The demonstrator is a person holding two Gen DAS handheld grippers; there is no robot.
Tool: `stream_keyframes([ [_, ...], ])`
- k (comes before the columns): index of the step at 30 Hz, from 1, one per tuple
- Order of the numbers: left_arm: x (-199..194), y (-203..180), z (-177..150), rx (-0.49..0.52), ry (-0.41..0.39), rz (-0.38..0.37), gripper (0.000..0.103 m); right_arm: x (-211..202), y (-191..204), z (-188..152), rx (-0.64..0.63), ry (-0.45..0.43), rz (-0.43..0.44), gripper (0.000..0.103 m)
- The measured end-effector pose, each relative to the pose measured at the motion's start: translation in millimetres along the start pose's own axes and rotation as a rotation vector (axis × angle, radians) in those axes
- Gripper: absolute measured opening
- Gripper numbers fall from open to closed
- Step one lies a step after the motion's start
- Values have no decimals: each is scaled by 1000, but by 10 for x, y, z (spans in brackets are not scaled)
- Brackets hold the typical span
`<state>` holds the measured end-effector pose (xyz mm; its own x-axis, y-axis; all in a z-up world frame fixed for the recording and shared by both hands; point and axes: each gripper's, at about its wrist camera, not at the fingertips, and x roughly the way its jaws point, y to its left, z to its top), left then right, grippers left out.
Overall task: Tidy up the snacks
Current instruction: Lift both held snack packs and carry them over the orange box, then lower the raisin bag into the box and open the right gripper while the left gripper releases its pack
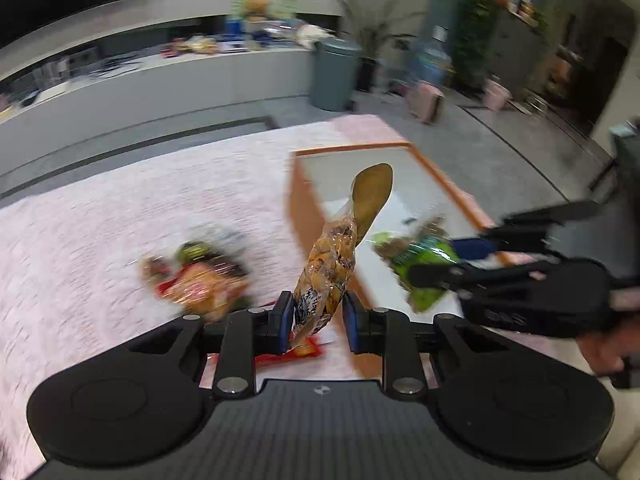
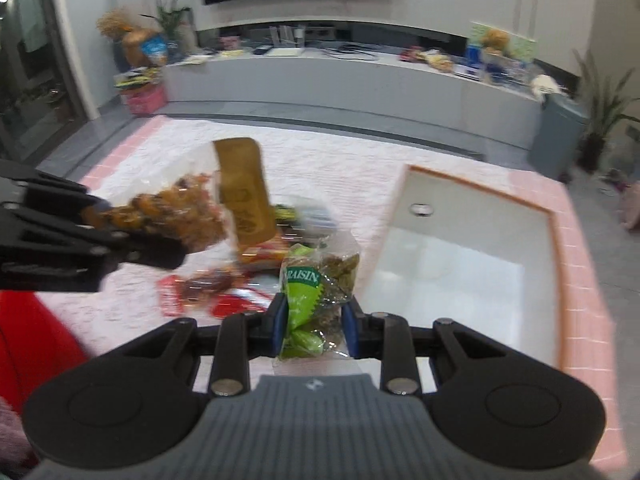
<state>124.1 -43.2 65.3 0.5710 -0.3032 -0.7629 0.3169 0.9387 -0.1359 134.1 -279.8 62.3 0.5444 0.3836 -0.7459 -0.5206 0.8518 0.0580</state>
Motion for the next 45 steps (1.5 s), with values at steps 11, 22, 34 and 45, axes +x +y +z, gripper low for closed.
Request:
stream_keyframes([
  [11,1109,-457,391,21,245,-96,29,320,-888,-115,36,187,-53,27],
  [22,1857,-513,325,63,457,-64,27,925,-1109,-243,3,340,-22,27],
  [34,2117,-651,285,152,534,-8,24,1273,-1220,-312,9,442,18,27],
  [45,2181,-717,210,208,537,36,24,1344,-1172,-341,7,503,-8,28],
])
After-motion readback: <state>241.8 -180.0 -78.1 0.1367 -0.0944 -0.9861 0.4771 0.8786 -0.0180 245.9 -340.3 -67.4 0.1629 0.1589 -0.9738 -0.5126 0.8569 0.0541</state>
